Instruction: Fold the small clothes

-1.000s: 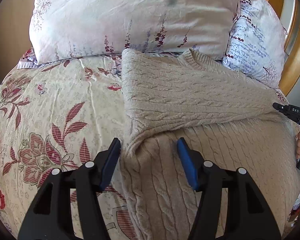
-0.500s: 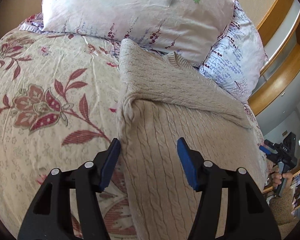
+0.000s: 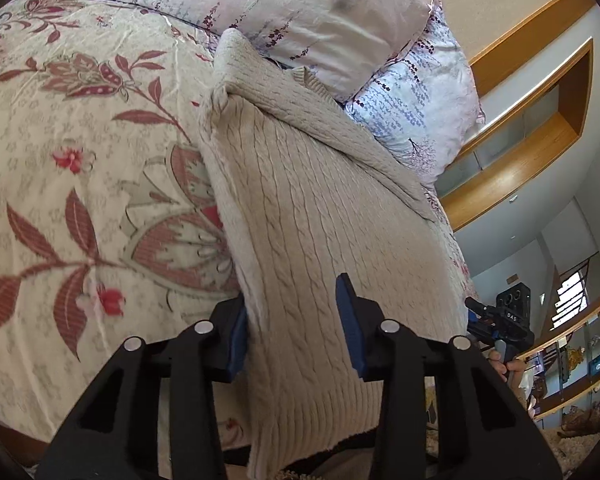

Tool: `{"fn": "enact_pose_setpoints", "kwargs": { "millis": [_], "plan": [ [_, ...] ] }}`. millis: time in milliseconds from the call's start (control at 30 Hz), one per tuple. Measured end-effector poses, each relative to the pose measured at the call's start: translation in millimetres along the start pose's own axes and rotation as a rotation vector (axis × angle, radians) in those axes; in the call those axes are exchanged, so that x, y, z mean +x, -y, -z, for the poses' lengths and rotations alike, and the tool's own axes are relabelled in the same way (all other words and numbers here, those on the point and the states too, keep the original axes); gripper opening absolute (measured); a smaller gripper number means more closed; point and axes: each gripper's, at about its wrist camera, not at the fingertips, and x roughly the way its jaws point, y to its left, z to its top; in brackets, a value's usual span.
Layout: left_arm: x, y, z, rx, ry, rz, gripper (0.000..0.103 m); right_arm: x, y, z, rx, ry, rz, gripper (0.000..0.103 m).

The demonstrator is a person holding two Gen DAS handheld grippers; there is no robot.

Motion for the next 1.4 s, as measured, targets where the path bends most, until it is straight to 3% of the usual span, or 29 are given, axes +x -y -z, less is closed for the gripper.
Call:
{"fn": "enact_pose_setpoints", "kwargs": {
  "millis": [100,367,467,533,633,1000,1133,1300,1400],
  "plan": [
    [-2,1,14,-0.013,-0.03,0.041,0.026,2,-4,14,-0.009,-0.027,-0.044,0.03],
    [-4,10,35,0.006,-0.068,0.072,0.023,9,-23,39,-0.112,-0.082,-0.043,0.022],
    [-4,11,36,0.011,-0.073,0.069,0.019,9,-28,39,-0.138,-0.075,-0.024,0.017],
    [-3,13,36,0.031,-0.078,0.051,0.007,8,-32,38,-0.167,-0.06,0.0,0.01],
    [-5,19,30,0.071,-0.054,0.025,0.006,2,-43,35,-0.232,0.012,0.047,0.008],
    [-32,39,-49,0.154,0.208,-0.08,0.006,-28,-99,-9,-0.507,0.412,0.194,0.007],
    [-28,48,-85,0.162,0.264,-0.12,0.006,-18,-114,-33,-0.557,0.486,0.243,0.007],
    [-7,69,-127,0.26,0.326,-0.224,0.006,1,-128,-71,-0.573,0.532,0.287,0.007],
    [7,72,-154,0.242,0.332,-0.23,0.006,15,-132,-92,-0.579,0.545,0.332,0.007]
  ]
}}
